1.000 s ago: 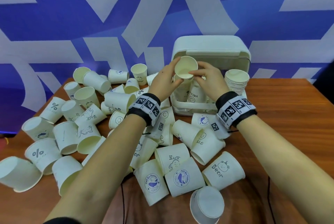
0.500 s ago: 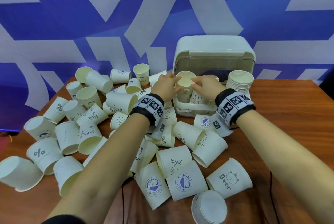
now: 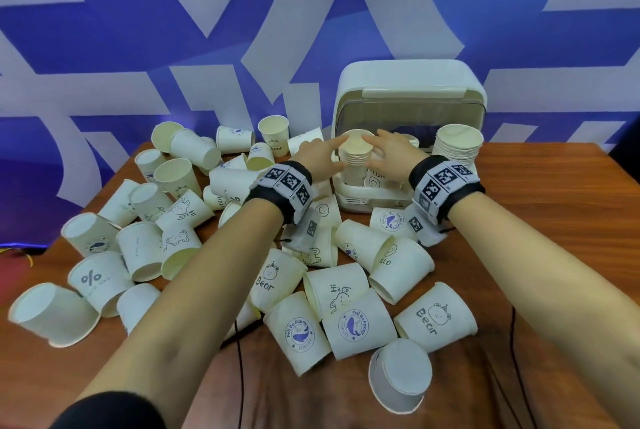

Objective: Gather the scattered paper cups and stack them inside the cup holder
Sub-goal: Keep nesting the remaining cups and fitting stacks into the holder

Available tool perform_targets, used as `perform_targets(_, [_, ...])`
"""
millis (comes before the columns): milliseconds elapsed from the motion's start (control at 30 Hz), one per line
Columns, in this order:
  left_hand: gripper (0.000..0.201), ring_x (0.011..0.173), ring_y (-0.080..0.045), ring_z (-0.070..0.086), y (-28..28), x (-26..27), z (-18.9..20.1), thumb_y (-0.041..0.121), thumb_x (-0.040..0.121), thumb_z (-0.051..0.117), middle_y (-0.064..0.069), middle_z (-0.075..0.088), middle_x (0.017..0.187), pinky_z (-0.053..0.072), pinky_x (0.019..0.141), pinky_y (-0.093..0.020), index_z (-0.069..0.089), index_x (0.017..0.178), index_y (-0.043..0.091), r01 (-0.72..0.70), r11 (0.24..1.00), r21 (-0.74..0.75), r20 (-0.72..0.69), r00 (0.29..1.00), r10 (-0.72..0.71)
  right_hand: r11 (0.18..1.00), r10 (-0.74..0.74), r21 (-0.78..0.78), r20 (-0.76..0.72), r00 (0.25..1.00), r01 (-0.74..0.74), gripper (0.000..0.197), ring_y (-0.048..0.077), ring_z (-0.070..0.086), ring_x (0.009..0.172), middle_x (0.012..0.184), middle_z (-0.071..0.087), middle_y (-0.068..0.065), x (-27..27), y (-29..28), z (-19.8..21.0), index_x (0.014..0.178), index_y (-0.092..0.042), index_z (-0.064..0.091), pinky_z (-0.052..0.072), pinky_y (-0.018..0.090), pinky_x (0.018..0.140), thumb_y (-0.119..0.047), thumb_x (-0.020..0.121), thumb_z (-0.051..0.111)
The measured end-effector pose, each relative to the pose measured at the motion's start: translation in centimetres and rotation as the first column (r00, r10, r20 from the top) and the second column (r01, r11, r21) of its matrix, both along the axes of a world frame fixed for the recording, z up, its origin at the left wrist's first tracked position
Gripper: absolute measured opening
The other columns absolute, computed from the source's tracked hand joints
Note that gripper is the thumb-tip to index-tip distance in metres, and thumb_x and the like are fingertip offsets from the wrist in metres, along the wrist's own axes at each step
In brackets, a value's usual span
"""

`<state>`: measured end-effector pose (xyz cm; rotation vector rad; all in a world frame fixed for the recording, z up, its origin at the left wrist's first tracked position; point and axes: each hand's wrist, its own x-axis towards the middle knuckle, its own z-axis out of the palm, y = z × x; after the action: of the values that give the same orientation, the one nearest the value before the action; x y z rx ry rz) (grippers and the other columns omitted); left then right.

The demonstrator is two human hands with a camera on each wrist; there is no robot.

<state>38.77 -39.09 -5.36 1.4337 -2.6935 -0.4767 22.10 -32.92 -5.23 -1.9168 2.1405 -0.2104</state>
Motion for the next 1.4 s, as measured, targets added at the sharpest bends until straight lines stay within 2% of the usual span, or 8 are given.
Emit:
perform_targets(200, [0.053, 0.124, -0.025, 0.049, 2.9, 1.3, 2.8, 0.033, 0.095, 0.055, -0.010, 0.053, 0.137, 0.038, 0.102, -0.037, 0.040, 0.144, 0.022, 0.024, 0.997, -0.073, -0.163, 0.986, -0.036, 0.994, -0.005, -0.111, 0.078, 0.997, 0.014, 0.053, 0.031, 0.018, 0.143, 0.156, 0.023, 0.010, 1.3, 4.0, 2.3, 0.146, -0.021, 0.035, 0.013, 0.042, 0.117, -0.030, 0.096, 0.050])
perform_targets(333, [0.048, 0.120, -0.023, 0.052, 6.1, 1.7, 3.9, 0.031, 0.095, 0.054, -0.010, 0.056, 0.133, 0.038, 0.094, -0.029, 0.044, 0.141, 0.019, 0.034, 0.997, -0.068, -0.239, 0.970, -0.049, 0.986, -0.016, -0.157, 0.189, 0.982, 0.046, 0.048, 0.027, 0.033, 0.137, 0.147, 0.040, 0.009, 1.9, 7.9, 3.8, 0.140, -0.018, 0.045, 0.023, 0.037, 0.112, -0.028, 0.094, 0.052])
perform_targets(567, [0.044, 0.111, -0.014, 0.053, 13.6, 3.0, 3.5, 0.033, 0.095, 0.055, -0.005, 0.060, 0.125, 0.037, 0.090, -0.023, 0.049, 0.137, 0.020, 0.119, 0.991, 0.058, -0.388, 0.918, -0.088, 0.992, -0.084, -0.059, 0.330, 0.940, 0.110, 0.047, 0.019, 0.040, 0.133, 0.146, 0.043, 0.004, 1.0, 16.4, 4.0, 0.139, -0.021, 0.047, 0.031, 0.028, 0.106, -0.032, 0.095, 0.054])
perform_targets(833, [0.052, 0.103, -0.009, 0.058, 21.8, 4.8, 0.3, 0.035, 0.089, 0.065, 0.005, 0.060, 0.117, 0.046, 0.090, -0.022, 0.047, 0.137, 0.029, 0.245, 0.949, 0.196, -0.430, 0.892, -0.141, 0.966, -0.116, -0.128, 0.559, 0.821, 0.224, 0.037, 0.004, 0.049, 0.106, 0.118, 0.054, -0.013, 2.0, 25.5, 0.7, 0.131, -0.030, 0.054, 0.039, 0.018, 0.073, -0.028, 0.093, 0.055])
perform_targets(933, [0.057, 0.100, -0.007, 0.058, 23.9, 5.5, -1.7, 0.036, 0.084, 0.071, 0.007, 0.060, 0.116, 0.047, 0.093, -0.026, 0.048, 0.136, 0.031, 0.277, 0.929, 0.245, -0.416, 0.896, -0.157, 0.943, -0.123, -0.169, 0.619, 0.776, 0.285, 0.037, 0.006, 0.055, 0.107, 0.116, 0.061, -0.009, 2.3, 27.9, -1.1, 0.126, -0.026, 0.059, 0.043, 0.020, 0.084, -0.026, 0.090, 0.062])
perform_targets(1067, [0.074, 0.100, -0.007, 0.053, 25.4, 5.9, -4.3, 0.043, 0.076, 0.076, 0.006, 0.058, 0.121, 0.044, 0.093, -0.028, 0.041, 0.141, 0.032, 0.286, 0.929, 0.235, -0.374, 0.909, -0.185, 0.962, -0.135, -0.085, 0.677, 0.724, 0.259, 0.034, 0.008, 0.061, 0.091, 0.099, 0.067, -0.005, 3.4, 29.5, -3.8, 0.119, -0.026, 0.063, 0.047, 0.023, 0.085, -0.022, 0.085, 0.067])
perform_targets(1167, [0.081, 0.104, -0.010, 0.053, 26.5, 5.9, -5.3, 0.043, 0.074, 0.078, 0.005, 0.055, 0.123, 0.044, 0.094, -0.030, 0.037, 0.143, 0.032, 0.286, 0.923, 0.256, -0.394, 0.903, -0.170, 0.972, -0.143, -0.031, 0.710, 0.689, 0.233, 0.039, 0.013, 0.063, 0.096, 0.101, 0.067, 0.000, 4.1, 29.9, -5.5, 0.120, -0.024, 0.062, 0.048, 0.024, 0.086, -0.019, 0.082, 0.071])
perform_targets(1400, [0.051, 0.106, -0.012, 0.056, 26.9, 6.3, -6.0, 0.032, 0.082, 0.072, 0.000, 0.061, 0.119, 0.044, 0.096, -0.033, 0.055, 0.130, 0.026, 0.230, 0.963, 0.139, -0.433, 0.889, -0.149, 0.992, -0.105, 0.032, 0.743, 0.661, 0.121, 0.052, 0.018, 0.064, 0.103, 0.110, 0.068, 0.003, 5.2, 30.2, -7.3, 0.119, -0.022, 0.062, 0.048, 0.041, 0.098, -0.001, 0.072, 0.073])
